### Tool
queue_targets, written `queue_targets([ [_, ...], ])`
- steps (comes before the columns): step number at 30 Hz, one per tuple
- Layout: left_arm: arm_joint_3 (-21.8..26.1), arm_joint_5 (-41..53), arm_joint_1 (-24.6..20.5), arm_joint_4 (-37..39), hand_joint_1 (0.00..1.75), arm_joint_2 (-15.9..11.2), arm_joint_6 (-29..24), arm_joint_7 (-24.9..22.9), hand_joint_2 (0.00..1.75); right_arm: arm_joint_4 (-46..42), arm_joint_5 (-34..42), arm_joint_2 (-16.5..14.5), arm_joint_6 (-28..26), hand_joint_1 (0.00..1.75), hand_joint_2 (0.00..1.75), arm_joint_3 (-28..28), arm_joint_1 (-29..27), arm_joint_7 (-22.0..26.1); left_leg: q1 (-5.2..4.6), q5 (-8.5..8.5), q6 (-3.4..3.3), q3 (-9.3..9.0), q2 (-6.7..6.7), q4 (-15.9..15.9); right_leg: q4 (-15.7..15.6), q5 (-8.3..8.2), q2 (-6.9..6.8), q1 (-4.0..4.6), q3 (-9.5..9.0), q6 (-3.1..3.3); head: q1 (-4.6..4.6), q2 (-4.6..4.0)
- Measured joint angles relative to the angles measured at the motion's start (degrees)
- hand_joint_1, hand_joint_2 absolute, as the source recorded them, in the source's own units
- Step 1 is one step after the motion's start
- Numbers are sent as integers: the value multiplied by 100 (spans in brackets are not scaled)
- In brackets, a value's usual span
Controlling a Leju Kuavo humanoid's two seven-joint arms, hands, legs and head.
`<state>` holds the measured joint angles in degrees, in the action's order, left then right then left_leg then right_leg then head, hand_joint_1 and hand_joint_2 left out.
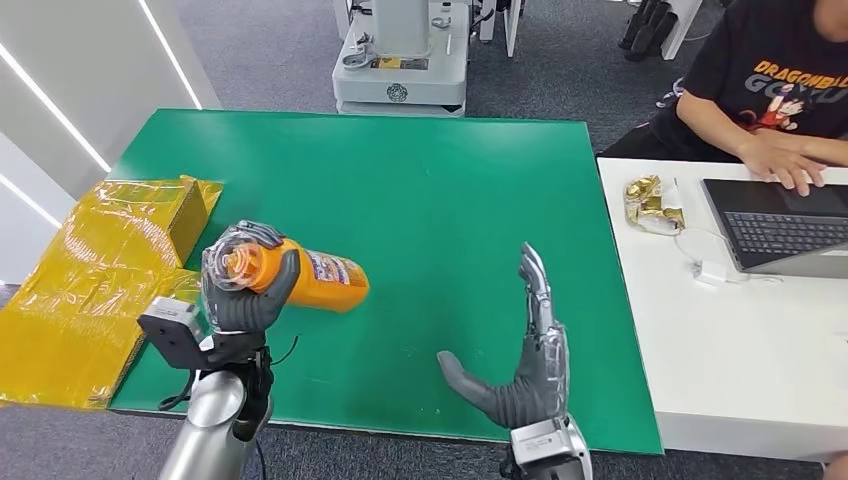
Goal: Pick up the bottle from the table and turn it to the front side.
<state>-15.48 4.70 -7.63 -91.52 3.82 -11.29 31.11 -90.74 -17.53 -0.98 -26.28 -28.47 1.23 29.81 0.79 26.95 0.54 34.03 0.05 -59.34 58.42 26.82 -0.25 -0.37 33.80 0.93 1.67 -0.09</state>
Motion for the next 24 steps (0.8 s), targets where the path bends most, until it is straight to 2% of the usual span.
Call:
queue_targets([
  [4, 28, 1745, 95, -26, 175, -557, -206, -222, 175, -275, 15, 17, -174, 0, 175, 123, -518, -42, 1, 2, 3, -1, 9, 7, 1, 1, 10, 0, 2, 2, 0, 0],
  [8, 218, 2575, 310, -40, 175, -1311, -471, -338, 175, -474, 86, 41, -242, 0, 175, 237, -888, -31, 4, 3, 6, -1, 16, 12, 4, 7, 17, 1, 8, 11, 1, 0],
  [11, 477, 2968, 563, -168, 175, -1867, -512, -517, 175, -604, 91, 45, -220, 0, 175, 299, -1036, -26, 7, 5, 12, -1, 19, 13, 7, 10, 20, 2, 12, 15, 2, 0],
  [13, 683, 3139, 724, -297, 175, -2139, -498, -620, 175, -678, 75, 45, -177, 0, 175, 324, -1095, -33, 7, 5, 13, 0, 20, 13, 7, 11, 19, 3, 13, 16, 1, 0],
  [18, 1153, 3600, 1025, -624, 175, -2715, -348, -837, 175, -797, 3, 43, 80, 0, 175, 352, -1156, -58, 7, 5, 13, 1, 19, 13, 6, 11, 18, 3, 13, 16, -1, 0],
  [24, 1506, 3885, 1091, -770, 175, -3321, 95, -857, 175, -838, -56, 19, 310, 0, 175, 392, -1164, -53, 7, 3, 15, -1, 16, 12, 5, 10, 15, 3, 11, 16, -1, 0],
])
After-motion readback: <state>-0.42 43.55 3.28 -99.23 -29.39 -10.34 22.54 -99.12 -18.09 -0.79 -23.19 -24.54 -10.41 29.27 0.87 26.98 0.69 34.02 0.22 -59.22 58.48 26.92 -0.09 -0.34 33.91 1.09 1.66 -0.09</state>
